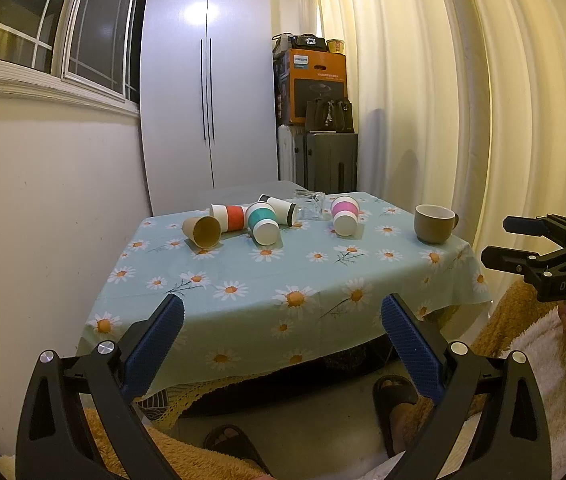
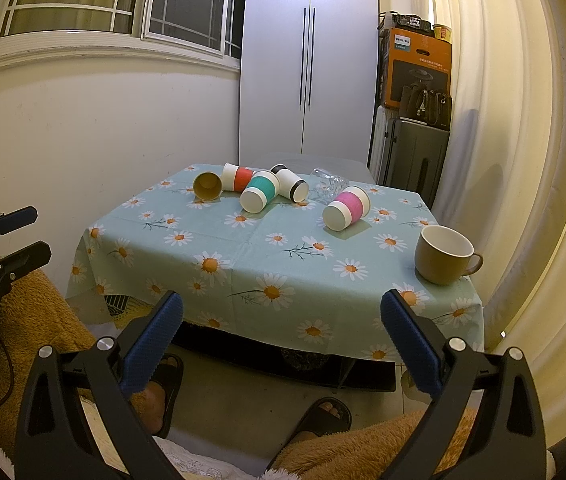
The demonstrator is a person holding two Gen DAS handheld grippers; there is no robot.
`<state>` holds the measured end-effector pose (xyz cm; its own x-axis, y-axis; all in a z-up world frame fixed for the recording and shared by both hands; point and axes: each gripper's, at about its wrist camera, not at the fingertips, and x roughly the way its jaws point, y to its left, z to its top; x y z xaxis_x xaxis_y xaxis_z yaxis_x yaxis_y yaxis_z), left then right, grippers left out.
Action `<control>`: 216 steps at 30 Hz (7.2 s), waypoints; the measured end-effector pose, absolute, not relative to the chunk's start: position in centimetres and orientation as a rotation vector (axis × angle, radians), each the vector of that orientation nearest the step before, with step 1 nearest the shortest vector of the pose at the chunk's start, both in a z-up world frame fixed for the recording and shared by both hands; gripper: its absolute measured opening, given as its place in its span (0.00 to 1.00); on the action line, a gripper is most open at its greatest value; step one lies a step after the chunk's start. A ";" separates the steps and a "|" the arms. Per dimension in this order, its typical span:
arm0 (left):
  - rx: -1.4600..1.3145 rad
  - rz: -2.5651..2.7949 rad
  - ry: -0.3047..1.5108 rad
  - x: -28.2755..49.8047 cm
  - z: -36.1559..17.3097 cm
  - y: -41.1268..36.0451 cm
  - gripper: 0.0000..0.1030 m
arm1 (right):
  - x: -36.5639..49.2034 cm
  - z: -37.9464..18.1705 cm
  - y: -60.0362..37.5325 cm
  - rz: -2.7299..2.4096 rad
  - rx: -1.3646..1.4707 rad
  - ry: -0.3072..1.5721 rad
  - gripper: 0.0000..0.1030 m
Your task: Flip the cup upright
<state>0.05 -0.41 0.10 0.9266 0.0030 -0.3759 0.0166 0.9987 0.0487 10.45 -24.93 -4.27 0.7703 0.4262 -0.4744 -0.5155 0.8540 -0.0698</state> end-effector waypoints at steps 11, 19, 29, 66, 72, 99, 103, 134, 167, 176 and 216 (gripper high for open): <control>0.052 -0.007 0.387 0.1 0.1 -0.4 0.94 | 10.5 -4.1 -25.1 0.514 -0.202 0.465 0.95; 0.051 -0.008 0.386 0.1 0.2 -0.4 0.94 | 10.5 -3.7 -25.2 0.514 -0.201 0.465 0.95; 0.056 -0.053 0.414 0.4 0.3 -1.2 0.94 | 11.5 -5.0 -24.9 0.525 -0.163 0.541 0.95; -0.208 -0.027 0.822 30.5 -2.5 9.4 0.94 | 48.4 -6.4 -7.5 0.663 0.080 1.124 0.95; -0.317 0.011 0.874 32.7 -5.2 12.2 0.94 | 53.1 -10.2 -4.5 0.662 0.133 1.253 0.95; -0.337 0.023 0.930 32.1 -6.9 12.7 0.94 | 54.5 -11.9 -2.9 0.663 0.092 1.329 0.63; -0.336 0.003 0.925 31.2 -6.4 12.1 0.94 | 52.7 -10.0 -4.0 0.681 0.092 1.313 0.63; -0.456 -0.135 0.998 27.6 -7.2 10.6 0.94 | 42.6 -15.4 -7.8 0.686 0.158 1.413 0.64; -0.356 -0.202 1.200 36.4 -4.2 3.4 0.92 | 38.8 -7.2 -21.0 0.828 0.297 1.172 0.77; -0.318 -0.040 1.319 38.7 -6.9 3.4 0.79 | 39.4 -10.2 -22.6 0.859 0.355 1.209 0.77; -0.136 0.087 0.560 30.0 -3.6 0.5 0.64 | 38.4 -11.7 -22.5 0.902 0.359 1.175 0.77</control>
<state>29.99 0.55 -3.64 0.8441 0.0452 -0.5343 -0.1191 0.9873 -0.1047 38.43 -22.54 -11.67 0.0996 0.7641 -0.6373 -0.4183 0.6133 0.6700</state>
